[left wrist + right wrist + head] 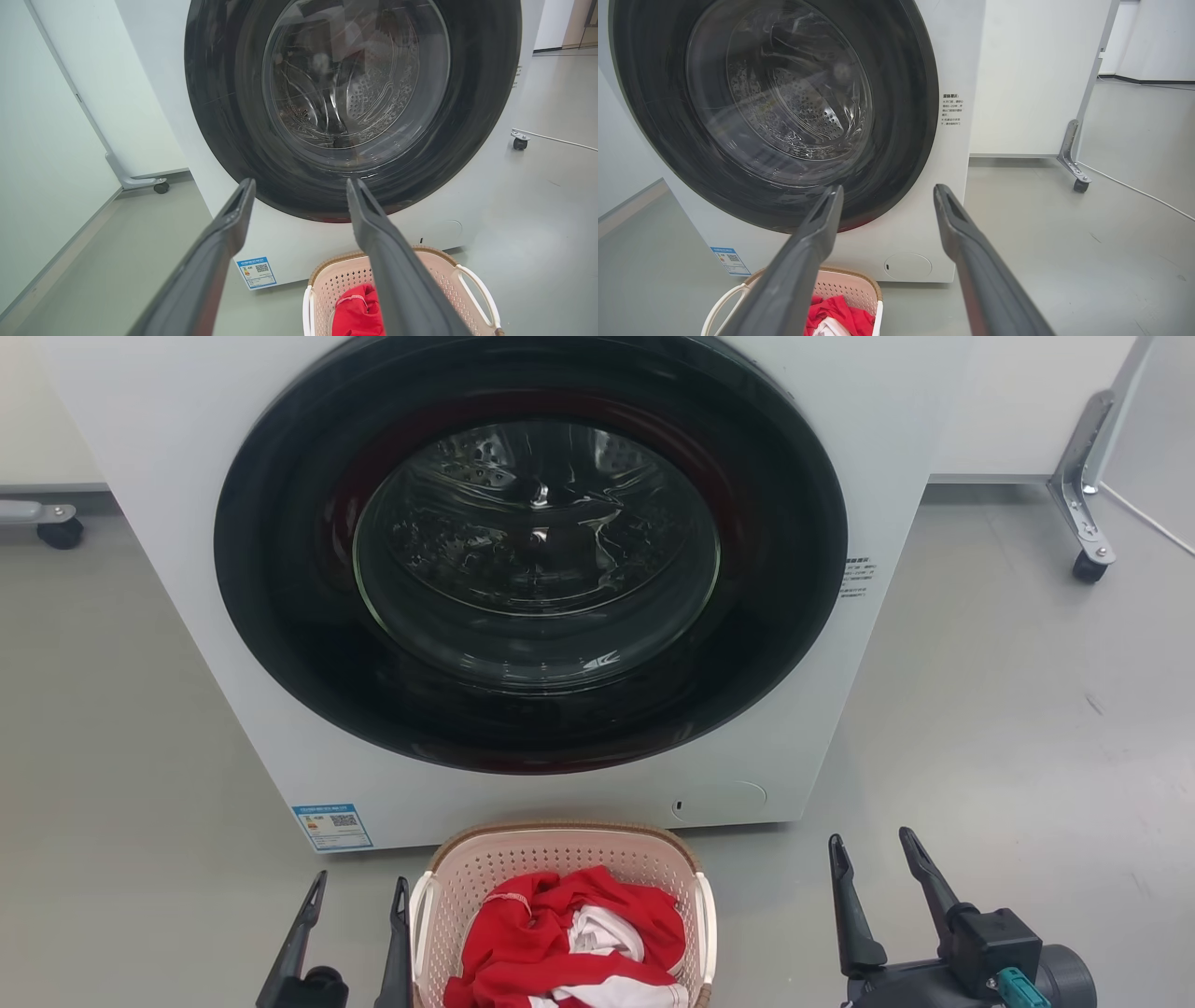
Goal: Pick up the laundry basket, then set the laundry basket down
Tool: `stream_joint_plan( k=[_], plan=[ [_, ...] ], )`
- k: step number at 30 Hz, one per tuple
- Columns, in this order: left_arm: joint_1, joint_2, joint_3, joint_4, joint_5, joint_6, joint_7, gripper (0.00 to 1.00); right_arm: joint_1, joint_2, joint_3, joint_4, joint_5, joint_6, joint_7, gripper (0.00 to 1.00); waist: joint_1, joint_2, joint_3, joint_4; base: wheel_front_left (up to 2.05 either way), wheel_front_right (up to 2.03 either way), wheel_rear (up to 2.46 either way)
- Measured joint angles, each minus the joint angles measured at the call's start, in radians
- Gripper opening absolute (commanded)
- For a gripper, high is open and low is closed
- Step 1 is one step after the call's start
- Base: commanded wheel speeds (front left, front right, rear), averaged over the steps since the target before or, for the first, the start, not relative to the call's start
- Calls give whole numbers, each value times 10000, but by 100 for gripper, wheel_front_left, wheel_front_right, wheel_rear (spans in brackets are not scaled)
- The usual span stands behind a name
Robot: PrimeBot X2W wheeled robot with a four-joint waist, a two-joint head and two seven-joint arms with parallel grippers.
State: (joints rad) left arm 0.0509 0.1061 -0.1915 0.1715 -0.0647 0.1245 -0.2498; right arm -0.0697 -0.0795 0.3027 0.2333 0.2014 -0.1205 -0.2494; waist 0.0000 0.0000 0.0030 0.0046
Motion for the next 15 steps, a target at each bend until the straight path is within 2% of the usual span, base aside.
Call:
stream_joint_plan(
  k=[15],
  plan=[
    [35, -75, 163, 0, -15, 0, 0, 100, 8, 4, -130, 0, -19, -27, 0, 100, 0, 0, 52, -3, 0, 0, 0]
  ],
)
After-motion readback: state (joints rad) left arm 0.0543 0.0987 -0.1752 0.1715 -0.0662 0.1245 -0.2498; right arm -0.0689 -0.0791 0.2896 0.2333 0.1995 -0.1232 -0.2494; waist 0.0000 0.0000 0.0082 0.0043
